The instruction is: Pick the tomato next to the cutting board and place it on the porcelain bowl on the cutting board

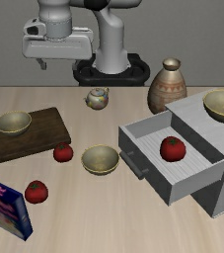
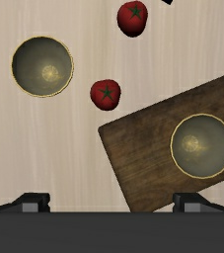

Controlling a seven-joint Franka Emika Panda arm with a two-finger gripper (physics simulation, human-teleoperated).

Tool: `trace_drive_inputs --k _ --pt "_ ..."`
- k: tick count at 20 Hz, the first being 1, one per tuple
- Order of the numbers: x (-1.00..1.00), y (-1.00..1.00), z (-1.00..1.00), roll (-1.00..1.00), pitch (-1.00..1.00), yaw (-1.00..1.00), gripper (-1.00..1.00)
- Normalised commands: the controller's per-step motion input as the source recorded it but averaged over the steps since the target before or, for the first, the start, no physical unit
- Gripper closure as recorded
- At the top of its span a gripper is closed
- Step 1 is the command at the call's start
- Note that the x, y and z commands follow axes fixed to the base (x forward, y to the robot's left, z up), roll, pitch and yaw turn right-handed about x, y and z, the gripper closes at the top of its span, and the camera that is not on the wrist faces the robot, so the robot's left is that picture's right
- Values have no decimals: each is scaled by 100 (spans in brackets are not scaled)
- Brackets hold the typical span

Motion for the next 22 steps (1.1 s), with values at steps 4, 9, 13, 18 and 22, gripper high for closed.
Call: trace_drive_inputs --k 4,9,13,18,22 --pt "100 0 0 0 0 0 -100" --pt "80 20 0 0 0 0 -100" --pt "0 0 -100 0 0 0 -100" --pt "0 0 -100 0 0 0 -100" --pt "0 0 -100 0 0 0 -100"
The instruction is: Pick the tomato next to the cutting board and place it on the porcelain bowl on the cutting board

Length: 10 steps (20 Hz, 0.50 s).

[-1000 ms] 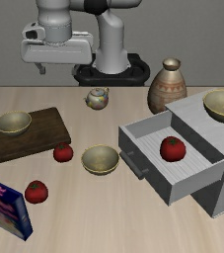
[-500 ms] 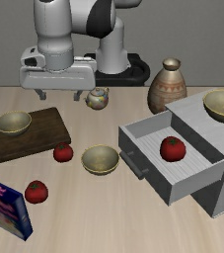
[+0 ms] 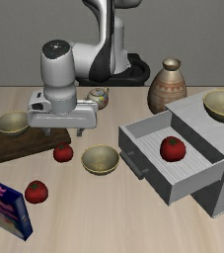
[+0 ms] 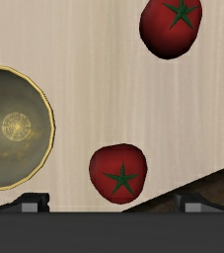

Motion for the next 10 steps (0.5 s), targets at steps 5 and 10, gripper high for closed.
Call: trace_drive_inputs --k 5,10 --pt "0 -20 -80 0 0 0 -100" --pt "0 20 -60 0 0 0 100"
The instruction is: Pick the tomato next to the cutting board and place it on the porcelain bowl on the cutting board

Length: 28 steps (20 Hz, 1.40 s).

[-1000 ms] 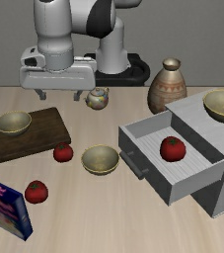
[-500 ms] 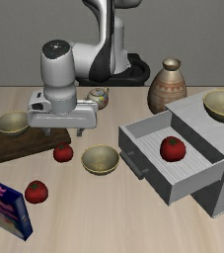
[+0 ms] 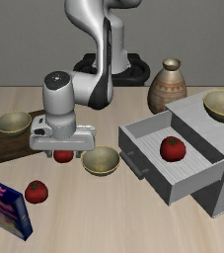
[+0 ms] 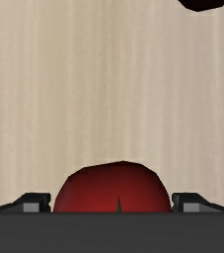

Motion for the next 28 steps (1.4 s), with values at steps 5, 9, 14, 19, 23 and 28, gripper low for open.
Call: trace_drive_inputs --k 5,9,14,19,23,28 --pt "0 0 0 0 0 0 100" --pt "0 0 0 0 0 0 100" --pt "0 0 40 0 0 0 100" --pt "0 0 100 0 0 0 100" --pt "0 0 100 0 0 0 100" --pt "0 -100 0 0 0 0 100"
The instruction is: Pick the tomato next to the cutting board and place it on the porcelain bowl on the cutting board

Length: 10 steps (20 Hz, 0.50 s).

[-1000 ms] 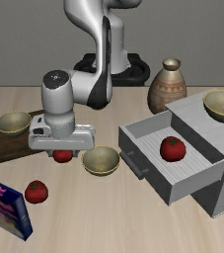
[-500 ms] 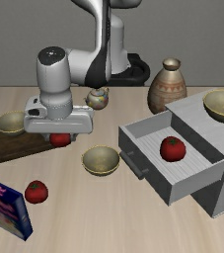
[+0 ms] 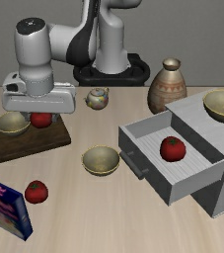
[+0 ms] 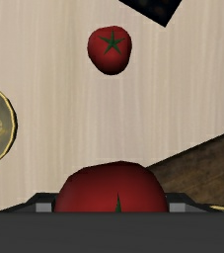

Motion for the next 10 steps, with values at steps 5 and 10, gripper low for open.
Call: trace_drive_inputs --k 5,10 --pt "0 -100 0 0 0 0 100" --pt "-60 -40 0 0 0 0 100"
